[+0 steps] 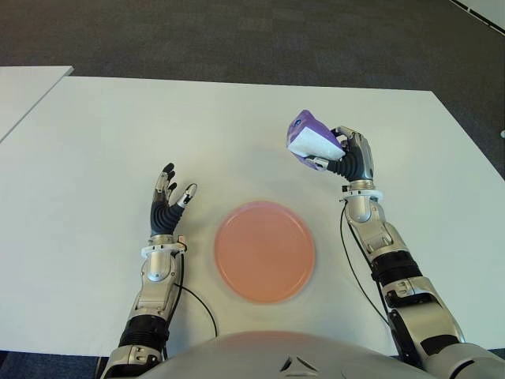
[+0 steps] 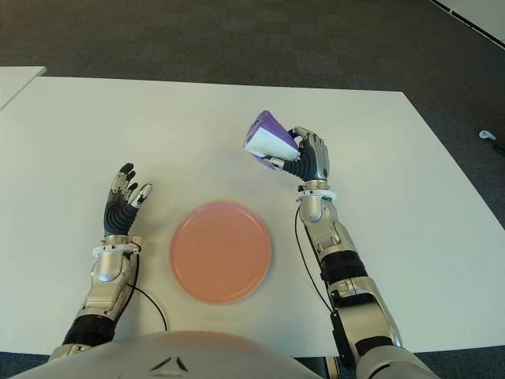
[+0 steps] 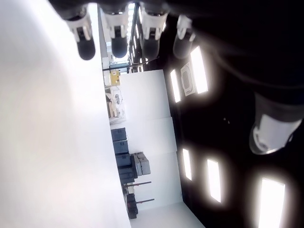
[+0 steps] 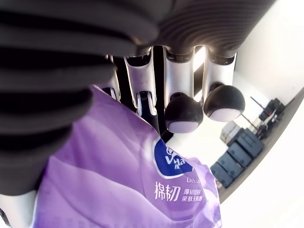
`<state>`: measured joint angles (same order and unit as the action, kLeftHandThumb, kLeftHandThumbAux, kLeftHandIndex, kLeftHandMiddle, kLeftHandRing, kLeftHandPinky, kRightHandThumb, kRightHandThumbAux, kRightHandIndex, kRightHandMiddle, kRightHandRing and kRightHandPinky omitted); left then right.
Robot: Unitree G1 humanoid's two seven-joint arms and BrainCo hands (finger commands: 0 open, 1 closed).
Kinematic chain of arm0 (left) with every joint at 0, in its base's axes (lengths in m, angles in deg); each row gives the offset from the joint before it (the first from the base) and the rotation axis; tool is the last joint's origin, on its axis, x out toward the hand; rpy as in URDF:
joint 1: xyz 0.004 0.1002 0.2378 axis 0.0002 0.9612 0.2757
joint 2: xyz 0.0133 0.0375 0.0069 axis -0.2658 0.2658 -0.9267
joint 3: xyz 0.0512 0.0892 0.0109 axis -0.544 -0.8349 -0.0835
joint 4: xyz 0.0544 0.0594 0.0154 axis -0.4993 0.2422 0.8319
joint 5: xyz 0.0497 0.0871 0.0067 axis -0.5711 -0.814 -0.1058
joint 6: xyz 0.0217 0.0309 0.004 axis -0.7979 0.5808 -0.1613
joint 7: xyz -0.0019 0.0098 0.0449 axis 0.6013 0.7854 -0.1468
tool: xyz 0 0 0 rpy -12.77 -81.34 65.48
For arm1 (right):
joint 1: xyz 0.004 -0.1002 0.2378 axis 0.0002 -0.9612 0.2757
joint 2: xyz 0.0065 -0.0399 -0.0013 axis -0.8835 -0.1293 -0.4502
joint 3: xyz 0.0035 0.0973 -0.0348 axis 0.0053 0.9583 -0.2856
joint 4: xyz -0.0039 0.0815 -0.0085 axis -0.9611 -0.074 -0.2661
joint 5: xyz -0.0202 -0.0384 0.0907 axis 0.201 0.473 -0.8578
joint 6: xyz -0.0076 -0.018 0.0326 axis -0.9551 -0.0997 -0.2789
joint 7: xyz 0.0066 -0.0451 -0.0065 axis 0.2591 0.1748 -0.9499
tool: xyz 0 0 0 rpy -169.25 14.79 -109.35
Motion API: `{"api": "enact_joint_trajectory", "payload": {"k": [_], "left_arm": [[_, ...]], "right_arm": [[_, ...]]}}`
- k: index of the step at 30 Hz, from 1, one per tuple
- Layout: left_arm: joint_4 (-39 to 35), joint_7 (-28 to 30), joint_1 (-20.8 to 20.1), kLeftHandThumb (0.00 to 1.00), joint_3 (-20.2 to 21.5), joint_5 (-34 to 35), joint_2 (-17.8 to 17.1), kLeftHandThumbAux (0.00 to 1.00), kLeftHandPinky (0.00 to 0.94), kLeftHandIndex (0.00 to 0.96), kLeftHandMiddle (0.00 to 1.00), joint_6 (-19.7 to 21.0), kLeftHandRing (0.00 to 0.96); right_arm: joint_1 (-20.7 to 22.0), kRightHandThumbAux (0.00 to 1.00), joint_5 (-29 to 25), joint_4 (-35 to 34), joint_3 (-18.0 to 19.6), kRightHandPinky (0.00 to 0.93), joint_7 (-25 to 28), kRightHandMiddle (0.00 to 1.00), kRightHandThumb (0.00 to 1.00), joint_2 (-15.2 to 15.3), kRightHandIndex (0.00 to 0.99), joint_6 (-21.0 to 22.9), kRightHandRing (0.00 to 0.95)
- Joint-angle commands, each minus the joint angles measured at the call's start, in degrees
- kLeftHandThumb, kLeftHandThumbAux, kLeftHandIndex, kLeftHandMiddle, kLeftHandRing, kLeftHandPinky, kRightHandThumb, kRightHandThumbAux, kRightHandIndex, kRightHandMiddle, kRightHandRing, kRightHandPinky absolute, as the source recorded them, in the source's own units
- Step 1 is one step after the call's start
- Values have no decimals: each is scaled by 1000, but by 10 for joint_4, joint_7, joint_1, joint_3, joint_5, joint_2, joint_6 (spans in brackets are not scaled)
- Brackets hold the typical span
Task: Put the tissue paper into the plate.
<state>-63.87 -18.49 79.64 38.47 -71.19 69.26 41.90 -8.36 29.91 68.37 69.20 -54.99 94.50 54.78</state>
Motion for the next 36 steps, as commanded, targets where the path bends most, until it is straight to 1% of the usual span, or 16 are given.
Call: {"api": "enact_joint_trajectory", "payload": {"k": [1,7,10,12,14,17,19,21,26,27,29,32,36], "left_arm": [[43,-6,25,0,-2,-13,5,494,0,0,0,-4,0],[43,-5,27,0,-3,-12,4,494,0,0,0,-5,0],[40,-2,29,0,-3,-10,5,494,0,0,0,-3,0],[39,-1,30,0,-3,-8,5,494,0,0,0,-3,0],[38,0,30,0,-3,-8,4,494,0,0,0,-3,0],[38,0,30,0,-3,-8,4,492,0,0,0,-3,0],[37,0,31,0,-3,-7,4,491,0,0,0,-3,0],[36,0,31,0,-2,-7,4,490,0,0,0,-3,0],[35,1,31,0,-2,-6,4,493,0,0,0,-1,0],[36,0,30,0,-2,-6,4,494,0,0,0,0,0],[36,1,29,0,-2,-6,3,495,0,0,0,2,0],[37,-1,26,0,-2,-6,4,495,0,0,0,2,0],[39,0,26,0,-2,-8,2,495,0,0,0,-1,0]], "right_arm": [[-20,709,6,-19,5,889,8,877,730,-2,439,4,880],[-54,709,9,-70,6,888,26,878,730,-5,439,0,880],[-106,709,23,-141,-8,887,46,879,729,-4,439,-2,880],[-141,710,31,-190,-18,886,65,880,728,2,439,-8,882],[-157,710,34,-213,-19,885,81,882,727,7,439,-12,883],[-165,711,34,-227,-16,884,96,883,726,9,439,-15,884],[-169,711,28,-236,-17,883,115,883,725,20,439,-37,884],[-184,711,17,-261,-15,882,138,883,725,33,439,-63,883],[-211,712,8,-296,-12,861,166,875,723,43,439,-93,873],[-218,712,6,-299,-18,858,175,872,722,49,439,-111,870],[-225,713,2,-302,-25,836,188,855,719,54,439,-133,853],[-227,714,19,-295,-43,827,194,842,717,53,439,-165,839],[-227,714,30,-288,-51,818,202,832,715,56,440,-194,829]]}}
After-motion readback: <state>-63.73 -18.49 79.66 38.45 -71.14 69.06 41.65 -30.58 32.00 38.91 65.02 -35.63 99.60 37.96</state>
